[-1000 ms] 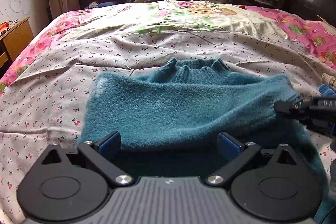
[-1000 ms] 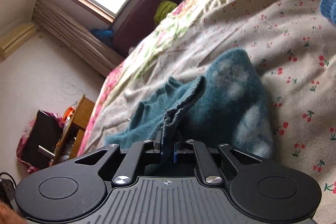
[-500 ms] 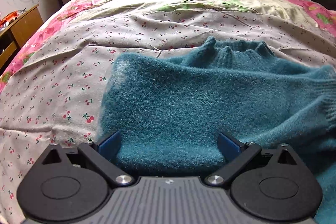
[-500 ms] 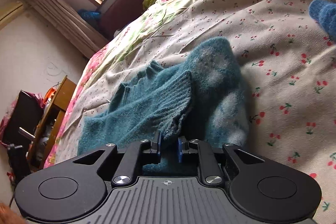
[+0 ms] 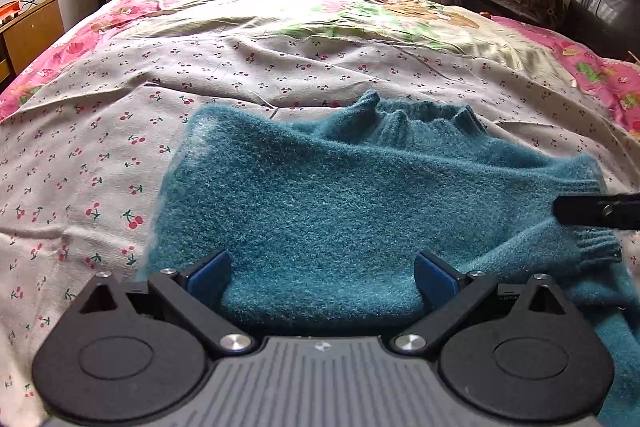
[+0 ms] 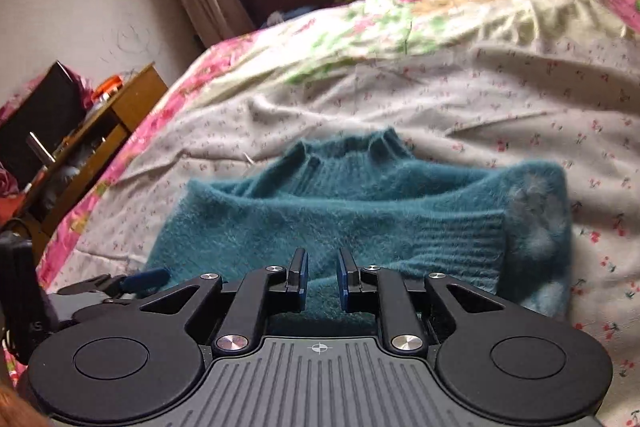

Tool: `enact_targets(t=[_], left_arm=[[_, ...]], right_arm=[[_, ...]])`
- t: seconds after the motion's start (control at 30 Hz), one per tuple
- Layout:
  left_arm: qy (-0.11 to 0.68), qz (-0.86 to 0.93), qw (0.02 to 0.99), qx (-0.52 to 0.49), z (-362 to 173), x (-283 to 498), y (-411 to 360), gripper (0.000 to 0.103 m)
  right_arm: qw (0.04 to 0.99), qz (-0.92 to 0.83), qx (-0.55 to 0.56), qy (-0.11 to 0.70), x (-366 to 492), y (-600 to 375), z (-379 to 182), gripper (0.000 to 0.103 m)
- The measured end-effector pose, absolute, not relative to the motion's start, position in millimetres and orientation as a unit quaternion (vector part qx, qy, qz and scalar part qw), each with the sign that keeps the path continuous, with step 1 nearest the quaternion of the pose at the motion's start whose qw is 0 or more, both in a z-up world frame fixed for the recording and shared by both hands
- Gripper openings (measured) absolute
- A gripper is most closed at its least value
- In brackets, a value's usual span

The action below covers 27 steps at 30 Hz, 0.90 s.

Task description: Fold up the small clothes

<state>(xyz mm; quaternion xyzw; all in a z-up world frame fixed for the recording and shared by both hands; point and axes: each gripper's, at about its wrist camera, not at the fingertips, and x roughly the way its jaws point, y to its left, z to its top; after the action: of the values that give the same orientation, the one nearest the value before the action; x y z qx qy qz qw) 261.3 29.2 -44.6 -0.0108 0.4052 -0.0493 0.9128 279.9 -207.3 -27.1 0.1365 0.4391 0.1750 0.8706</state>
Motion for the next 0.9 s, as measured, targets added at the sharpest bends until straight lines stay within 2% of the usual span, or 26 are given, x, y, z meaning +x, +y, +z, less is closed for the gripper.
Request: enact_targets(t=[0.07, 0.3, 0.37, 0.43, 0.57, 0.9], left_arm=[[0.405, -0.056, 0.913, -0.005, -49.3, 259.6, 31.3, 0.103], [0.381, -0.068, 0.922, -0.007, -45.9, 245.1, 33.8, 0.103], [0.384, -0.066, 0.921, -0.010, -45.8, 245.4, 36.4, 0.103], [0.402, -0.065, 0.913, 0.002, -51.2, 248.4, 35.1, 0.103], [0.400, -0.070, 0.914, 0.010, -43.3, 237.7, 34.8, 0.103], [0.413, -0.044, 0.908, -0.048, -36.8, 212.6, 72.5, 0.103]], right_arm=[[0.868, 0.173, 0.114, 0.452, 267.0, -208.3, -42.7, 0.014], [0.890, 0.157, 0.081, 0.420, 228.3, -218.2, -27.5, 0.018], [0.881, 0.139, 0.066, 0.447, 237.3, -213.8, -37.8, 0.015], [0.873, 0.130, 0.083, 0.463, 241.4, -217.1, -45.1, 0.015], [0.882, 0.135, 0.089, 0.443, 225.0, -225.7, -29.2, 0.018], [0.896, 0.089, 0.152, 0.408, 211.4, -269.1, -22.6, 0.018]])
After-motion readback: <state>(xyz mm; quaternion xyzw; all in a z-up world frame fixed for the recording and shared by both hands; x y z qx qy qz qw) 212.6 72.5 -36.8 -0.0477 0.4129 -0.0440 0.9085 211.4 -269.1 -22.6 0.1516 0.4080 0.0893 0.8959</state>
